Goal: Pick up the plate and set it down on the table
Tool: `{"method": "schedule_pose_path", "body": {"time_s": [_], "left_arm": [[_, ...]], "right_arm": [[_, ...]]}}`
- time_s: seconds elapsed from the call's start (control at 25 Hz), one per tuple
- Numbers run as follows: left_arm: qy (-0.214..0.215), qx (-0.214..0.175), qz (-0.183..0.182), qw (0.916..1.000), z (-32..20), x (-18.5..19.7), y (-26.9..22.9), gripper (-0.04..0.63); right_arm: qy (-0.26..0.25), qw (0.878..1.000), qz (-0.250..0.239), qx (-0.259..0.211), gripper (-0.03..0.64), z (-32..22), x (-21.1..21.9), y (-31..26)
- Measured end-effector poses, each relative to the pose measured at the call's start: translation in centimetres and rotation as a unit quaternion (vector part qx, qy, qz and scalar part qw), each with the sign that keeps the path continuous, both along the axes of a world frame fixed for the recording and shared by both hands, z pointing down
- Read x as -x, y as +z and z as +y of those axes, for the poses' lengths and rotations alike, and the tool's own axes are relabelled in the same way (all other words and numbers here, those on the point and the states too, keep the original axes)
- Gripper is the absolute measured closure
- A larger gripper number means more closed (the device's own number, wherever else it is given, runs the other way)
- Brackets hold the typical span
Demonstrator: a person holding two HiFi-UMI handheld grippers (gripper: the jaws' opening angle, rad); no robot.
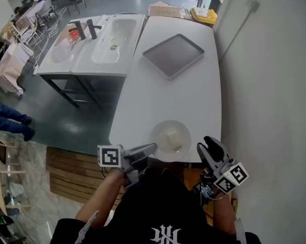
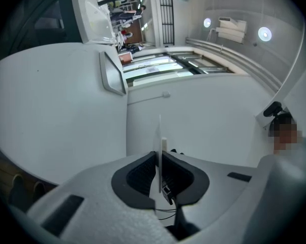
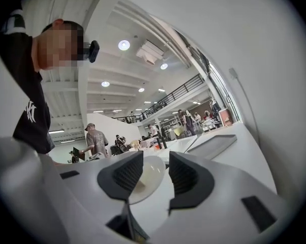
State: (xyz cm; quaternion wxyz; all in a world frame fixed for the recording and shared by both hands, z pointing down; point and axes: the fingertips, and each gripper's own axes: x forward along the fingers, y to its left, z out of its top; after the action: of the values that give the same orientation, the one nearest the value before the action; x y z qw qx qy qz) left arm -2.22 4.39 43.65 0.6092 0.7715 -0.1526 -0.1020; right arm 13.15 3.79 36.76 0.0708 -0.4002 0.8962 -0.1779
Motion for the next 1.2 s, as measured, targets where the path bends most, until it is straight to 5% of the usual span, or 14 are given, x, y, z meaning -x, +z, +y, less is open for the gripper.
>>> {"method": "schedule_pose_path", "body": {"time_s": [0.48, 0.76, 1.2], "left_arm": [[0.014, -0.012, 0.034, 0.9992, -1.8, 3.7, -1.8, 0.572], [0.014, 0.009, 0.058, 0.9982, -3.2, 1.8, -1.0, 0.572], [-0.009, 0.043, 0.030, 0.9986, -7.9, -2.8, 2.6, 0.572]], "right_arm": [[-0.028, 0.994, -0.027, 0.102, 0.488, -2.5, 6.0, 3.2], [-0.030, 0.987, -0.057, 0.147, 0.489, -4.1, 4.9, 4.2], [-0.058, 0.972, -0.105, 0.201, 0.560, -9.5, 1.2, 8.2]]}}
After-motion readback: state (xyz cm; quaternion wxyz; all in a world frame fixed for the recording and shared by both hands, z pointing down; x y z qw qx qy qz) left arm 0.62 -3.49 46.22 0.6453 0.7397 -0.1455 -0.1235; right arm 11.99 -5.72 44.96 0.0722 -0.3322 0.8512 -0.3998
